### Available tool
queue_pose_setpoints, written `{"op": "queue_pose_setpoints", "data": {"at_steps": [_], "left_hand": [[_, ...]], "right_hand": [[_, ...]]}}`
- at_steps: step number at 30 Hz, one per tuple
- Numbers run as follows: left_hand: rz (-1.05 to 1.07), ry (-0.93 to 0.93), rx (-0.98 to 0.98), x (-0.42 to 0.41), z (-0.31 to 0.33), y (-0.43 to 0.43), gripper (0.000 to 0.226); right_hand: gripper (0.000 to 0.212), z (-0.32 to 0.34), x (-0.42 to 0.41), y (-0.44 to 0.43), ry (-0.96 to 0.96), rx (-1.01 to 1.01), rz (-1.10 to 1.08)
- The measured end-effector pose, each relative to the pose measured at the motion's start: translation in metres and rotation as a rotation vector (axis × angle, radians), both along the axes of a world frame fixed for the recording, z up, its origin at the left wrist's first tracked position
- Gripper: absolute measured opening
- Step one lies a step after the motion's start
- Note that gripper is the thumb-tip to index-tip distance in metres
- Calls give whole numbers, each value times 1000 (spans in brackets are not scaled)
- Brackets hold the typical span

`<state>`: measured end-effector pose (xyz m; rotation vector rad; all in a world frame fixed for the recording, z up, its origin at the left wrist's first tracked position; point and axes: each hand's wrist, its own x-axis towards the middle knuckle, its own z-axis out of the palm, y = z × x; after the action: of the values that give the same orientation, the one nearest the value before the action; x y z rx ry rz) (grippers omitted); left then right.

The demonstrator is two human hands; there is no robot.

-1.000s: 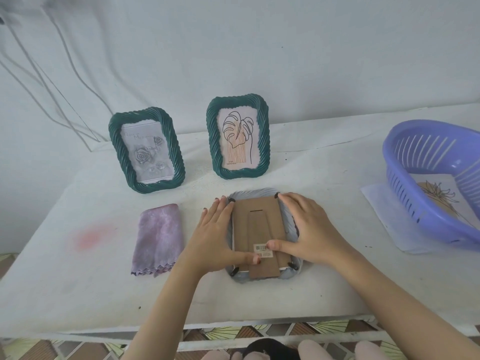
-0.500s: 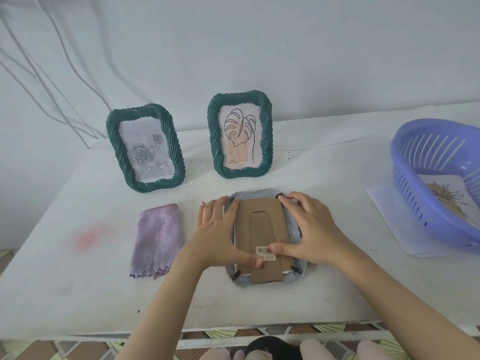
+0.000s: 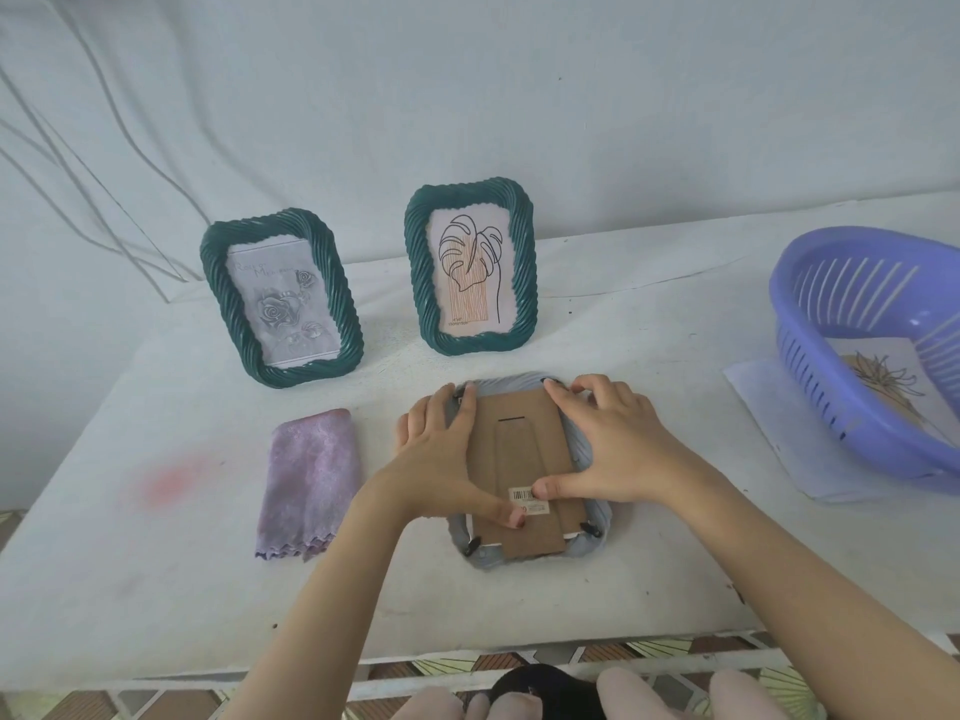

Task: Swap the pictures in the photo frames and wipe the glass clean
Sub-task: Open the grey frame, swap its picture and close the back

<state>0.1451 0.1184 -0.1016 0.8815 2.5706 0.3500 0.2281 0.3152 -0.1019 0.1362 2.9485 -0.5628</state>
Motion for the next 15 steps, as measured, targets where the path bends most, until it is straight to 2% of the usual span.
{"op": "queue_pose_setpoints", "data": {"at_steps": [3,7,9,13,15], "left_hand": [[-8,28,41,2,-6,-5,145],[11,67,192,12,-13,-15,131],[27,104,316,23,-17,-18,117],[113,247,571,52,-22,-25,75],[123,254,628,65,-23,-32,69]], "right_hand": [[119,-7,7,0,53,-35,-6],[106,-17,24,-2,133,-200,-9],[97,-21,36,-4,179,-267,-12],[76,-27,65,-11,289,-339,-9],[69,-28,78,-15,324,-330,4]]}}
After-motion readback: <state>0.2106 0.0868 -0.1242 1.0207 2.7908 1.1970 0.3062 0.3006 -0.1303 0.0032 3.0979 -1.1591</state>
